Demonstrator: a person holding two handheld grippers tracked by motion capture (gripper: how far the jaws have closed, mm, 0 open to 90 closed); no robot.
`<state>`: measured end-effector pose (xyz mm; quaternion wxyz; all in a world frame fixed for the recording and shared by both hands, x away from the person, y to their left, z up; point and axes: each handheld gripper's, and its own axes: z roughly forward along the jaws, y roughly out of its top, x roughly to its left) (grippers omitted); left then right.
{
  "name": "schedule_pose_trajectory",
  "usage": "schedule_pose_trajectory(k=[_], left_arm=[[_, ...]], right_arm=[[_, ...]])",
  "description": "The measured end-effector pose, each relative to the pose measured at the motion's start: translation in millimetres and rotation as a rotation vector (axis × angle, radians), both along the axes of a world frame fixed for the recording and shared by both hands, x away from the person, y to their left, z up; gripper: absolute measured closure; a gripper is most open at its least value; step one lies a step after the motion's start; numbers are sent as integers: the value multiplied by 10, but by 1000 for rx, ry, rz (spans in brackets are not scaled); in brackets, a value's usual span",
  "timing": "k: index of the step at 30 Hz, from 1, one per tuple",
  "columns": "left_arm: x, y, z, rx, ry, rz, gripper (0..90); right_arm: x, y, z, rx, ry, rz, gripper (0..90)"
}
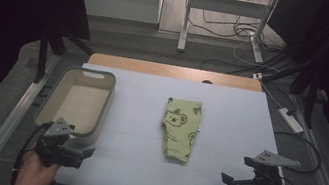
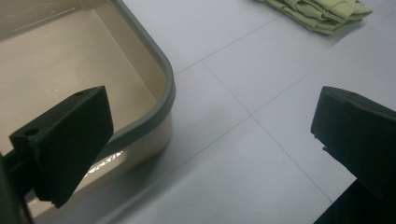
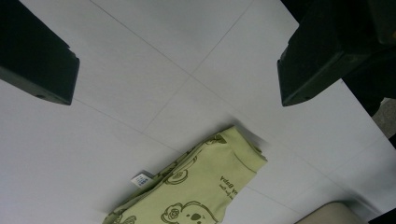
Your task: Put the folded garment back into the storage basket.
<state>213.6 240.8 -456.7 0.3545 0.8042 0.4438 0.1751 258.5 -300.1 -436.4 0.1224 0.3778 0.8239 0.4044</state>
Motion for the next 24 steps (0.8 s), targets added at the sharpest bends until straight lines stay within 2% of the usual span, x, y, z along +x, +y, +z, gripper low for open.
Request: schedule_pose_trajectory(k=[9,15,24], left_arm=[[49,-64,9,4,-4,-12,0],[103,-93,18,-14,7,-16,0],[185,-155,41,-9,18,-30,0]], right_arm=[[33,83,0,-18,-15,52,0],[68,109,2,0,7,53,0],[101,174,4,14,26,73,0]])
